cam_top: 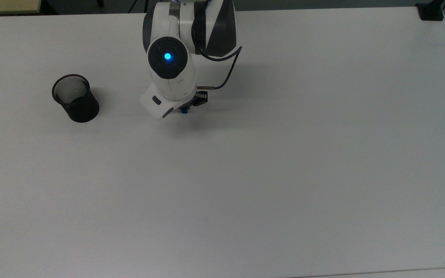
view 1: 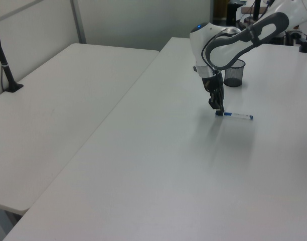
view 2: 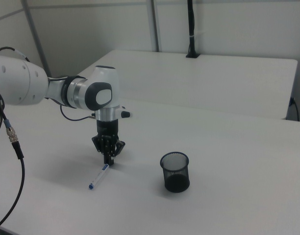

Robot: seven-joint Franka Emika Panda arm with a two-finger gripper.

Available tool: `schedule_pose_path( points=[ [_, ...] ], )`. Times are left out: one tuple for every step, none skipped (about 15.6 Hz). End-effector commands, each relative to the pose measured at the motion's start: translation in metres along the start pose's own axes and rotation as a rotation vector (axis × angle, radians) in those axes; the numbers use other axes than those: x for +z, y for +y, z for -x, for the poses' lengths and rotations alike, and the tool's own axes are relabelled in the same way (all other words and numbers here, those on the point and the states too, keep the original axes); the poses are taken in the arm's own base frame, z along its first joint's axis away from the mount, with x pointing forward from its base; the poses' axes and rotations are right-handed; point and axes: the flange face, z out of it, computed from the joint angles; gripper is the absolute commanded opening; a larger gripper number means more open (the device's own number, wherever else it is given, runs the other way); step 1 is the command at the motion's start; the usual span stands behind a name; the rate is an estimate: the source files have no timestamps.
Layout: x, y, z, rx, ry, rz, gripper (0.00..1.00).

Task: Insert the marker
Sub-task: 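Close the gripper on the marker and lift it off the table, then carry the marker over to the black mesh pen cup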

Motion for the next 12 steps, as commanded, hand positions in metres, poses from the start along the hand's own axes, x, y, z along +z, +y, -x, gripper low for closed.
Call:
schedule_pose_path(
  points=[
    [0.009,-0.007,-0.004,0.005,0.025,-0.004,0.17],
    [0.008,-0.007,-0.004,0.005,0.026,-0.004,0.13],
    [0.005,-0.006,-0.004,0.007,0.025,-0.006,0.11],
    [-0.001,-0.005,-0.003,0.01,0.031,-0.007,0.1],
    [-0.01,-0.003,-0.002,0.014,0.044,-0.008,0.09],
    [-0.027,0.001,-0.002,0.02,0.075,-0.012,0.09],
    [-0.044,0.008,0.0,0.03,0.095,-0.013,0.09],
    [-0.058,0.014,0.001,0.041,0.11,-0.015,0.09],
    [-0.077,0.026,0.001,0.059,0.142,-0.019,0.09],
    [-0.089,0.04,0.003,0.078,0.169,-0.023,0.09],
    [-0.102,0.051,0.006,0.093,0.201,-0.026,0.09],
    [-0.13,0.071,0.011,0.113,0.257,-0.029,0.09]
  ],
)
